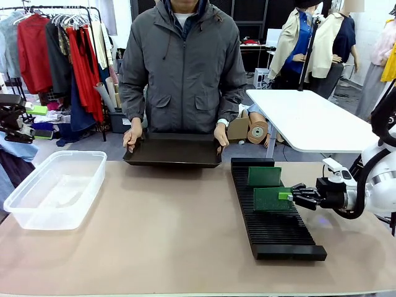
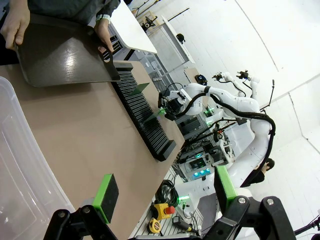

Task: Sort PCBs into racks and boxes based on the side picked up.
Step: If the short side of the Blank PCB is picked up, insert it into the PCB Rack ; if the long side is picked up, place it in the Organizing box.

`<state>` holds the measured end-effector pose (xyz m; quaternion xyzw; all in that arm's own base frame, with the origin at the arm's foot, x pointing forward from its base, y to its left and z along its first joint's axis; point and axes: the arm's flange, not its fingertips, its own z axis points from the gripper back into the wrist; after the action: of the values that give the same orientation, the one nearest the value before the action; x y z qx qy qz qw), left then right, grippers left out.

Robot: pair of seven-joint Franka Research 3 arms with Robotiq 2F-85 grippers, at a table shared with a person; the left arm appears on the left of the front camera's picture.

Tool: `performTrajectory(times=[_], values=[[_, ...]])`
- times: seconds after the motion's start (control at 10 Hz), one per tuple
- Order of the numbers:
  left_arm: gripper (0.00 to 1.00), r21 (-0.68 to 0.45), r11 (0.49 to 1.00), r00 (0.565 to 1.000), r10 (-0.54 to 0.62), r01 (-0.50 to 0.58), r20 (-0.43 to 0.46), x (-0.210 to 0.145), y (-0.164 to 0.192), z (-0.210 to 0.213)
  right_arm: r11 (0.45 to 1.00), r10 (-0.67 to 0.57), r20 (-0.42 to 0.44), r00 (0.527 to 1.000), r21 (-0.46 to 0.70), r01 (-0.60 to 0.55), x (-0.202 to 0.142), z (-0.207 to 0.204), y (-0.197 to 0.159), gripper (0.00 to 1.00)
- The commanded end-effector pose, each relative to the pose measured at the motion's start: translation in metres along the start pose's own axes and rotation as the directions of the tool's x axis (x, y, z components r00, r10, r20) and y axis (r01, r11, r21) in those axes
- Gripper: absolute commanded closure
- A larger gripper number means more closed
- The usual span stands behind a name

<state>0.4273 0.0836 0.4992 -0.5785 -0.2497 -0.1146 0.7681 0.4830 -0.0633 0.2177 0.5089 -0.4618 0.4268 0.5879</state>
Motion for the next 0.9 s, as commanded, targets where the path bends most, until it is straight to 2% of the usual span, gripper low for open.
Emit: performTrajectory(times=[0.0, 0.5, 0.8], values=[[0.0, -0.007, 1.0, 1.0, 0.009, -0.009, 0.004, 0.0, -0.003, 0.001, 1.0, -0.023, 0.026, 0.999, -0.005, 0.023, 0.004, 0.001, -0.009, 1.0], [0.0, -0.007, 1.0, 1.0, 0.009, -0.009, 0.004, 0.0, -0.003, 0.001, 0.999, -0.046, 0.061, 0.997, -0.001, 0.046, 0.001, 0.002, -0.016, 1.0], [0.0, -0.007, 1.0, 1.0, 0.009, -0.009, 0.004, 0.0, -0.003, 0.001, 0.998, -0.056, 0.048, 0.997, -0.007, 0.057, 0.0, 0.002, -0.02, 1.0]])
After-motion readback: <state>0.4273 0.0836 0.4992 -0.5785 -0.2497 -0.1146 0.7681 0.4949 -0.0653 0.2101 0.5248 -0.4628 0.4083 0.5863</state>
